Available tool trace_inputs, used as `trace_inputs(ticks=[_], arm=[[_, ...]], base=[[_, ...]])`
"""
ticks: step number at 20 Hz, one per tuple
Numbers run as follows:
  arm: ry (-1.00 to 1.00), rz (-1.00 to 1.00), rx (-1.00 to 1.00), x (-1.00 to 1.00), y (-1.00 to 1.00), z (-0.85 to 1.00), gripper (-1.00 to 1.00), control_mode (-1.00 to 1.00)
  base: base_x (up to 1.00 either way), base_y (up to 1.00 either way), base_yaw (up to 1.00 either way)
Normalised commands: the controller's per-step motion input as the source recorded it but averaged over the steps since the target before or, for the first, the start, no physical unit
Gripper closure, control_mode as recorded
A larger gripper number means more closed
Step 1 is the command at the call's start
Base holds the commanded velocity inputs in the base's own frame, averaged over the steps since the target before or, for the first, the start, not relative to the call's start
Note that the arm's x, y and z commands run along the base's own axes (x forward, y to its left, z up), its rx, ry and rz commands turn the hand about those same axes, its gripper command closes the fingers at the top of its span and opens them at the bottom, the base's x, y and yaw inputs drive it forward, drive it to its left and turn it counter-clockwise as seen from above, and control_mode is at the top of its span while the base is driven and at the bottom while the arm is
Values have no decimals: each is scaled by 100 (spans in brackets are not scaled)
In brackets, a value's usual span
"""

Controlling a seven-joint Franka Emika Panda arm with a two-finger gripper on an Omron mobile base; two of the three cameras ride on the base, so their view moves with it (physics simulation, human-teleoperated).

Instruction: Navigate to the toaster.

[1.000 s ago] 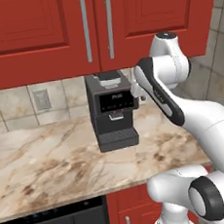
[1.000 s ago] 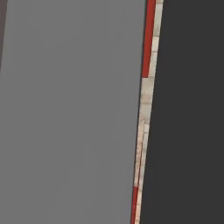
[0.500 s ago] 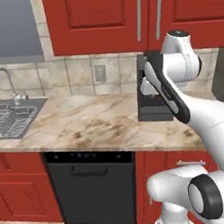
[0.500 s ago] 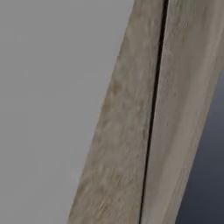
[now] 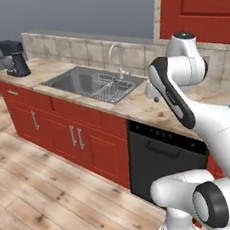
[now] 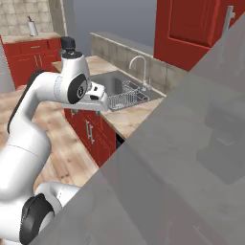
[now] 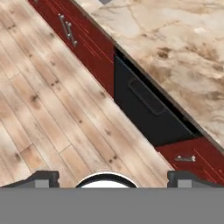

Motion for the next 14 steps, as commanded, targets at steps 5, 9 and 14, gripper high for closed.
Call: trace_inputs(ticks=[5, 9, 14], arm=[[0, 0, 0, 0, 0, 0, -100, 100], [0, 0, 0, 0, 0, 0, -100, 100], [0, 0, 0, 0, 0, 0, -100, 100]], base=[[7, 0, 80], [38, 0, 75], [76, -3, 63]])
